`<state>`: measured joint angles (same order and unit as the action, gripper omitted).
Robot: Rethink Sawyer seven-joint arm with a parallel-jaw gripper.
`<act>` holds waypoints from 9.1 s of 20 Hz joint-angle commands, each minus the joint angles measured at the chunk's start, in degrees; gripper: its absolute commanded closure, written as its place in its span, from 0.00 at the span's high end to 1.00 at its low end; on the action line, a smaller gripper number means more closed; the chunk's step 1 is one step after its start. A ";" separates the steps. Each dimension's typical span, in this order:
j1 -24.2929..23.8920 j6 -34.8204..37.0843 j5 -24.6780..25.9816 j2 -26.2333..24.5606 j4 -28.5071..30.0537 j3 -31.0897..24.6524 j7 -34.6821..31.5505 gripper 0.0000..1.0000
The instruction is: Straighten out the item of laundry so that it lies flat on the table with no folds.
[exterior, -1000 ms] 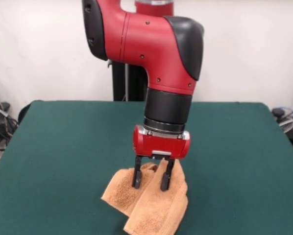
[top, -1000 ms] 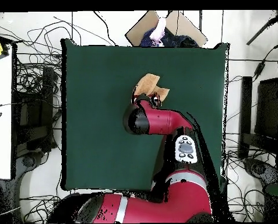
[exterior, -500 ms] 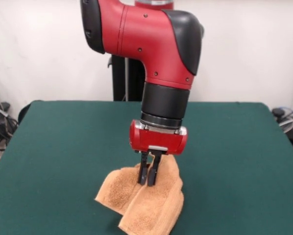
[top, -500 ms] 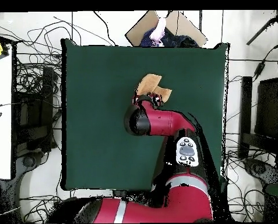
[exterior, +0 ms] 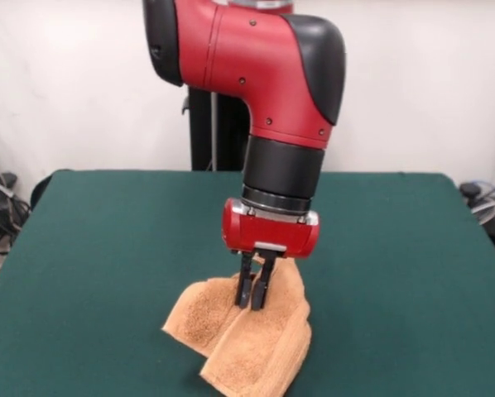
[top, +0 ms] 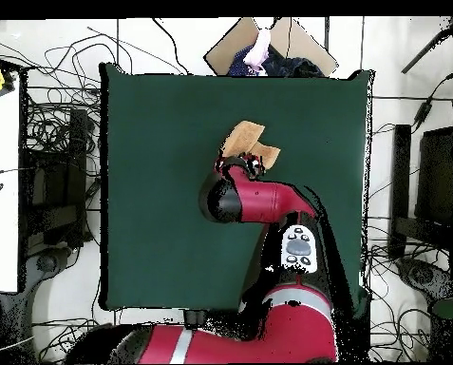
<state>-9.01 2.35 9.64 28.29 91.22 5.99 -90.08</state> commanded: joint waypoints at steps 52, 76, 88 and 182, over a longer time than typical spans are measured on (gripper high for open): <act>-2.69 9.15 13.03 12.22 14.40 -18.01 6.02 0.00; -8.38 17.37 25.79 17.12 22.80 -35.65 8.38 0.00; -13.42 18.43 27.03 15.04 24.98 -39.40 7.57 0.00; 9.78 -11.61 22.48 -0.82 14.50 5.03 -9.03 1.00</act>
<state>-0.92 -8.66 36.12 30.22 111.90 10.40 -90.13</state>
